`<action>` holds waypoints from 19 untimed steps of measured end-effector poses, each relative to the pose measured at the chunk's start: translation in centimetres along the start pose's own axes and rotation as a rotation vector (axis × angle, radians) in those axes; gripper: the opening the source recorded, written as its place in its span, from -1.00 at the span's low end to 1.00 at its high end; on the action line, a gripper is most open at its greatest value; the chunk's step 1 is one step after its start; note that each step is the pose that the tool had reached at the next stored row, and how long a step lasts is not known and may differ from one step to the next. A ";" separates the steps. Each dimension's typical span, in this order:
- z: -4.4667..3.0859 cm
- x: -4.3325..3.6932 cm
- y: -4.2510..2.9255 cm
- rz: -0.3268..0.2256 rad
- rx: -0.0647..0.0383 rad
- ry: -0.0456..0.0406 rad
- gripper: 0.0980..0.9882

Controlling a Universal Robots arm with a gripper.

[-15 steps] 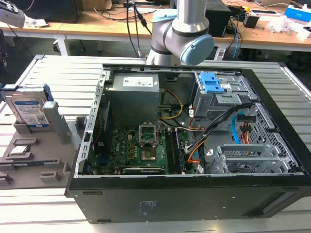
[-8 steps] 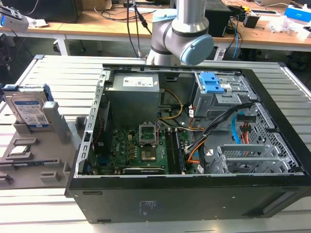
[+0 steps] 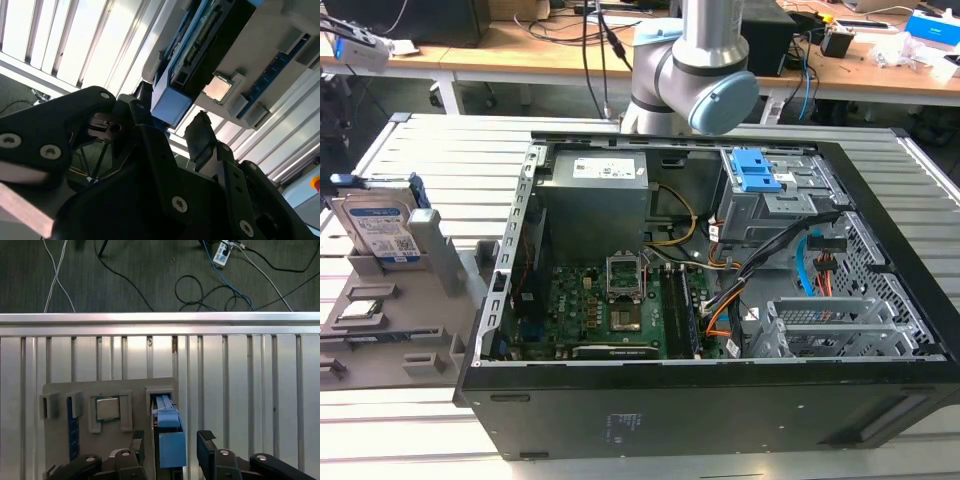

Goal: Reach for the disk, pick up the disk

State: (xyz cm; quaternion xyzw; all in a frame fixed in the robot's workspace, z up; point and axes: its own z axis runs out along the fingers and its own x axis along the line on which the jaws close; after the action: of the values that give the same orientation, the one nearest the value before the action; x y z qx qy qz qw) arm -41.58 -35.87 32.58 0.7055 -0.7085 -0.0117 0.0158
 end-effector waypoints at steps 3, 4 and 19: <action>0.88 -0.02 -0.29 -0.002 -0.001 0.0040 0.00; 1.17 -0.03 -0.40 -0.003 -0.001 0.0050 0.00; 3.23 -0.04 -0.63 -0.012 -0.005 0.0065 0.00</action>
State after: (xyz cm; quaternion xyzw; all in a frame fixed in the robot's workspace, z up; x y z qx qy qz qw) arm -41.08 -35.86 29.33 0.7095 -0.7043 -0.0112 0.0197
